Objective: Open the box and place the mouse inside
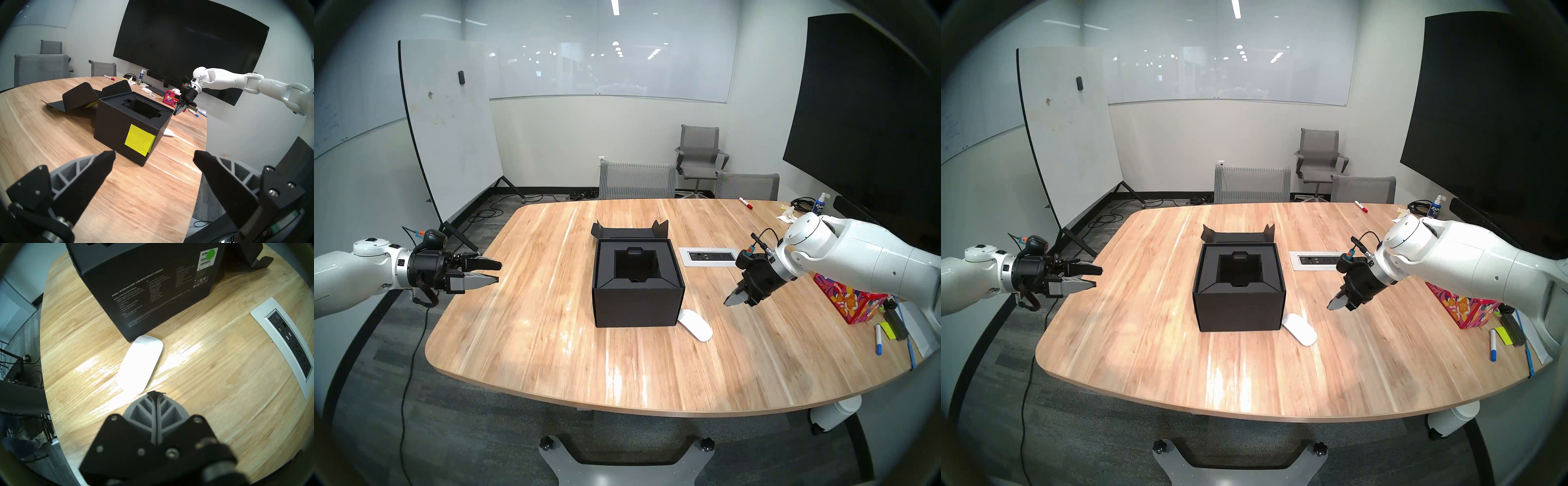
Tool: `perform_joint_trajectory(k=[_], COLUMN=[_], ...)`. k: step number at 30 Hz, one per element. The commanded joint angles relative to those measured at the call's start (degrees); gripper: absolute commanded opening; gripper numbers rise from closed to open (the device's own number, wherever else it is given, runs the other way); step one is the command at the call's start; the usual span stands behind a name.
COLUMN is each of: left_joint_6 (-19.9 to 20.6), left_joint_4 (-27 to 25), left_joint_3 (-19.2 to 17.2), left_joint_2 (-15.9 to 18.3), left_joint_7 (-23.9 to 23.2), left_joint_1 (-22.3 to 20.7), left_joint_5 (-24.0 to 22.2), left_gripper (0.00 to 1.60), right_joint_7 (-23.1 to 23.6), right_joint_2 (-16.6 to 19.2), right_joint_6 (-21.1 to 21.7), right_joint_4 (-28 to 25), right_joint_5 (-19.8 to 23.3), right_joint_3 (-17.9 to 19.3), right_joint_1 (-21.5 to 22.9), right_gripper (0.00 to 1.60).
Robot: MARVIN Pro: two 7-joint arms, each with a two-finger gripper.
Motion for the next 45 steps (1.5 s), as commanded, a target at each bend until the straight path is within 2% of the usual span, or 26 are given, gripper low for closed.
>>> perform_joint_trajectory(k=[1,24,25,26,27,28,30,34,35,36,38,45], left_joint_6=[0.06,0.06,0.06,0.06,0.06,0.06,0.06,0.06,0.06,0.06,0.06,0.06], left_joint_4=[-0.14,-0.14,-0.14,-0.14,-0.14,-0.14,-0.14,-0.14,-0.14,-0.14,-0.14,-0.14], left_joint_3=[-0.65,-0.64,-0.64,-0.64,-0.64,-0.65,-0.65,-0.65,-0.65,-0.65,-0.65,-0.65], left_joint_2=[-0.14,-0.14,-0.14,-0.14,-0.14,-0.14,-0.14,-0.14,-0.14,-0.14,-0.14,-0.14], left_joint_7=[0.01,0.00,0.00,0.00,0.00,0.00,0.00,0.00,0.00,0.00,0.01,0.01], left_joint_1=[-0.65,-0.65,-0.65,-0.65,-0.65,-0.65,-0.65,-0.65,-0.65,-0.65,-0.65,-0.65], left_joint_5=[-0.49,-0.48,-0.48,-0.48,-0.48,-0.48,-0.48,-0.48,-0.48,-0.48,-0.49,-0.49], left_gripper=[1.60,1.60,1.60,1.60,1.60,1.60,1.60,1.60,1.60,1.60,1.60,1.60], right_joint_7=[0.06,-0.27,-0.26,-0.26,-0.25,-0.17,-0.09,0.06,0.04,0.03,0.05,-0.50], right_joint_2=[0.14,-0.49,-0.48,-0.48,-0.49,-0.51,-0.54,-0.68,-0.70,-0.71,-0.75,-1.18], right_joint_6=[0.11,0.67,0.65,0.67,0.68,0.70,0.73,0.81,0.82,0.81,0.76,0.83], right_joint_4=[0.14,-1.21,-1.24,-1.25,-1.26,-1.23,-1.21,-1.18,-1.19,-1.20,-1.20,-1.86], right_joint_5=[0.15,0.70,0.71,0.70,0.70,0.68,0.66,0.70,0.77,0.84,0.98,1.61], right_joint_3=[0.71,1.45,1.48,1.49,1.51,1.51,1.51,1.52,1.53,1.54,1.56,1.74], right_joint_1=[0.98,1.29,1.28,1.27,1.26,1.25,1.25,1.22,1.16,1.09,0.98,0.58], right_gripper=[0.00,0.00,0.08,0.32,0.40,0.43,0.60,0.77,0.99,1.32,1.58,1.60])
